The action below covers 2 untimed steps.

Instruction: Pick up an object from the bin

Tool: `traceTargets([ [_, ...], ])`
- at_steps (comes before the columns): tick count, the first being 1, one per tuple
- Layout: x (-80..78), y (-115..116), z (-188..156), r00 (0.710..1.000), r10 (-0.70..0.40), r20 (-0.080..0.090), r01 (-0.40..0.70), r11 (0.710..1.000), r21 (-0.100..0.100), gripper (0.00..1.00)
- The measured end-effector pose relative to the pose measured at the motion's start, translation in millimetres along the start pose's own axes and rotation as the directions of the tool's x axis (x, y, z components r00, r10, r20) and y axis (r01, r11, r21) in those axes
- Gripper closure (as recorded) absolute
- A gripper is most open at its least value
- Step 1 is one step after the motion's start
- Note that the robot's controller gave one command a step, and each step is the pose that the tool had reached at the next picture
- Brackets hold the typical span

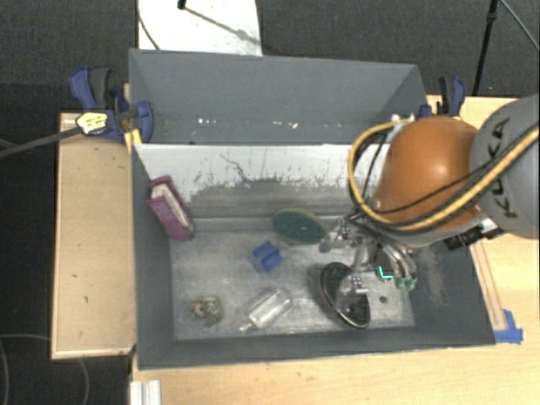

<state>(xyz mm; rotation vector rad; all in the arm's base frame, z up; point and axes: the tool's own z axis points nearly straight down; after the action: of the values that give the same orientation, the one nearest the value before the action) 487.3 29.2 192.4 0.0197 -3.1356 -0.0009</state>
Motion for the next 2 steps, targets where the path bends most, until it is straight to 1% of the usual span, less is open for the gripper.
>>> traceTargets([
  [1,-7.7,-54,121,0.997,0.082,0.014,-0.082,0.997,-0.004,0.0],
  [2,2.7,-63,92,0.951,0.31,0.011,-0.31,0.951,-0.002,0.0],
])
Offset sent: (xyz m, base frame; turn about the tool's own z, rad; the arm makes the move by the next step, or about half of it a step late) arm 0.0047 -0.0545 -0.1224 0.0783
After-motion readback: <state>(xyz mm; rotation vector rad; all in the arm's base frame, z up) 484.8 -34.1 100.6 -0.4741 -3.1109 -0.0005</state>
